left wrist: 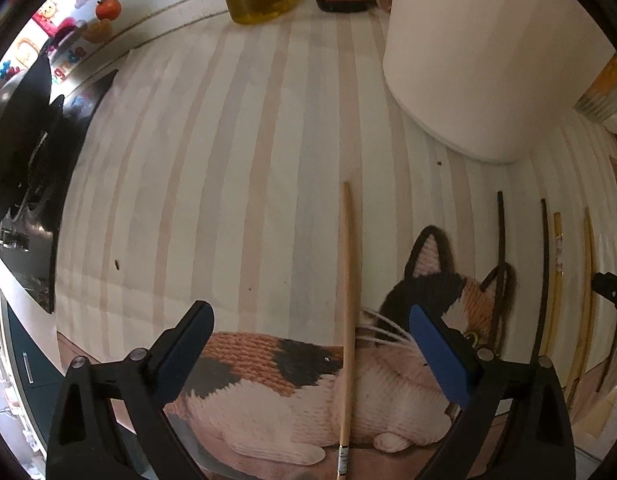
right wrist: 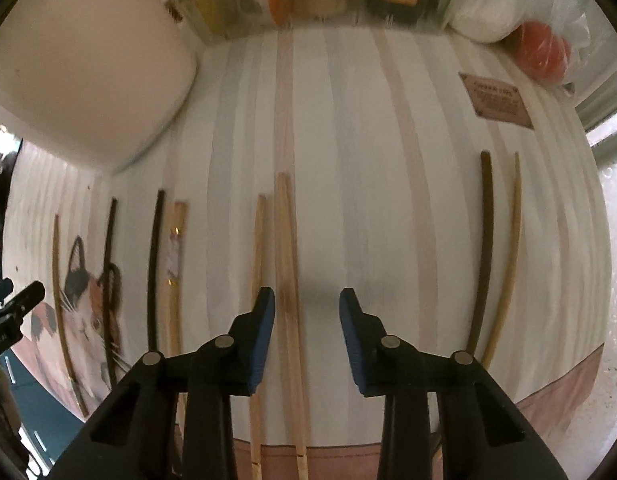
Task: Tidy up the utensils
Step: 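Grasp a light wooden chopstick with the left tool while the right tool grasps another, then lift both wooden chopsticks and carry them over the utensil holder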
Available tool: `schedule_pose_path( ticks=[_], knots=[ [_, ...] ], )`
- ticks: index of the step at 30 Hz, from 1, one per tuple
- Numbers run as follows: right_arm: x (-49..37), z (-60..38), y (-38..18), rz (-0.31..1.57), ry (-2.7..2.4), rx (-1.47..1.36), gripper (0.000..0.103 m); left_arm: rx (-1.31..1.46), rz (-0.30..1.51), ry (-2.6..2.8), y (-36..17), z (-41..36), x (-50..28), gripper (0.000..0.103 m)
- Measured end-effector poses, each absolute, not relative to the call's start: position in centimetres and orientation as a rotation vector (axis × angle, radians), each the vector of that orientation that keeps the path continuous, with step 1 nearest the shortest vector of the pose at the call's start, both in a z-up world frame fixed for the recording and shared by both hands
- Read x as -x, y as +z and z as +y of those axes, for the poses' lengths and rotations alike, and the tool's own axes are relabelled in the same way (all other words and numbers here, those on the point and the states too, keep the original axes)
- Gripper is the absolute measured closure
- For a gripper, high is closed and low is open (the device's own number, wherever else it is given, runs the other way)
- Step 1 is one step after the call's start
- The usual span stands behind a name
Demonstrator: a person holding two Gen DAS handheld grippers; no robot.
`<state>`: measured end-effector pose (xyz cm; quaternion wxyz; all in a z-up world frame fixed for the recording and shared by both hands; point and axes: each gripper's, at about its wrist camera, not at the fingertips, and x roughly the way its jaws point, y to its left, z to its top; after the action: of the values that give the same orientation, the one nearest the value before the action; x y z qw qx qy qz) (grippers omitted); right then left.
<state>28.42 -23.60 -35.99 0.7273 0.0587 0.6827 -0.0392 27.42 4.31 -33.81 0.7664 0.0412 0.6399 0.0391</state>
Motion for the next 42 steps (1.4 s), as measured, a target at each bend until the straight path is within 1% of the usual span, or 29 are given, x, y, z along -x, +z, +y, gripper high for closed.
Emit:
schedule_pose_path(
  ticks=[2,3,4,5,6,7,8,10,13,14,15,17,18,20,28,30,31,33,35,37,40,41,42],
  knots=[
    [-28.2,-23.6,-36.0,1.501,-0.094,-0.109,0.079,-0.087,1.403,0.079,-34.1,4.3,-27.4,0.016],
    [-28.1,-23.5,-36.0,1.503,-0.098,-0.097,0.081,-0.086,1.41,0.072,-34.3,4.3,-27.5,0.018],
    [-28.1,-23.6,-36.0,1.506,-0.105,-0.084,0.086,-0.084,1.414,0.066,-34.4,4.2,-27.5,0.021],
    [-28.0,-23.8,-36.0,1.508,-0.116,-0.074,0.094,-0.084,1.418,0.062,-34.5,4.2,-27.6,0.028],
    [-28.0,-23.9,-36.0,1.51,-0.124,-0.078,0.096,-0.086,1.424,0.058,-34.7,4.1,-27.7,0.03],
    [-28.2,-24.2,-36.1,1.511,-0.13,-0.096,0.096,-0.084,1.429,0.05,-34.8,4.0,-27.9,0.035],
    [-28.1,-24.8,-36.0,1.513,-0.146,-0.116,0.096,-0.082,1.433,0.044,-34.8,4.0,-28.2,0.044],
    [-28.0,-26.0,-36.0,1.517,-0.167,-0.15,0.096,-0.087,1.445,0.041,-35.1,3.9,-28.4,0.052],
    [-27.8,-27.1,-36.1,1.534,-0.166,-0.192,0.096,-0.065,1.468,0.038,-35.6,4.2,-28.8,0.067],
    [-27.9,-27.3,-36.1,1.542,-0.164,-0.195,0.096,-0.057,1.472,0.033,-35.6,4.1,-29.0,0.076],
    [-28.0,-27.4,-36.1,1.554,-0.161,-0.196,0.096,-0.04,1.477,0.02,-35.7,4.2,-29.1,0.08],
    [-28.7,-27.8,-36.2,1.572,-0.156,-0.211,0.095,-0.017,1.486,0.014,-35.7,4.4,-29.6,0.094],
    [-29.1,-28.0,-36.3,1.58,-0.154,-0.212,0.095,-0.011,1.487,0.015,-35.7,4.6,-29.8,0.096],
    [-30.3,-28.4,-36.3,1.585,-0.166,-0.197,0.095,0.004,1.487,0.02,-35.8,5.0,-30.3,0.098],
    [-32.9,-25.6,-36.6,1.579,-0.141,-0.138,0.096,0.063,1.491,0.026,-35.5,8.1,-32.7,0.098],
    [-33.2,-25.0,-36.7,1.607,-0.104,-0.123,0.096,0.064,1.501,0.004,-35.5,8.7,-33.0,0.098],
    [-33.3,-24.8,-36.7,1.627,-0.088,-0.117,0.096,0.069,1.51,-0.001,-35.6,8.9,-32.9,0.095],
    [-33.3,-24.7,-36.8,1.643,-0.081,-0.141,0.096,0.07,1.517,-0.01,-35.7,8.9,-32.6,0.094],
    [-33.7,-24.2,-36.9,1.645,-0.076,-0.132,0.096,0.08,1.522,-0.023,-35.8,9.1,-32.5,0.088],
    [-33.9,-24.2,-36.9,1.649,-0.08,-0.125,0.095,0.073,1.526,-0.03,-35.8,9.1,-32.4,0.086],
    [-34.2,-23.8,-37.8,1.648,-0.081,-0.092,0.095,0.017,1.529,-0.03,-35.9,7.8,-31.8,0.086],
    [-34.5,-23.5,-37.8,1.647,-0.081,-0.072,0.095,0.004,1.529,-0.026,-36.0,6.9,-31.8,0.091],
    [-34.7,-23.2,-37.8,1.649,-0.083,-0.062,0.096,-0.009,1.527,-0.023,-36.0,6.7,-31.8,0.091]
  ],
)
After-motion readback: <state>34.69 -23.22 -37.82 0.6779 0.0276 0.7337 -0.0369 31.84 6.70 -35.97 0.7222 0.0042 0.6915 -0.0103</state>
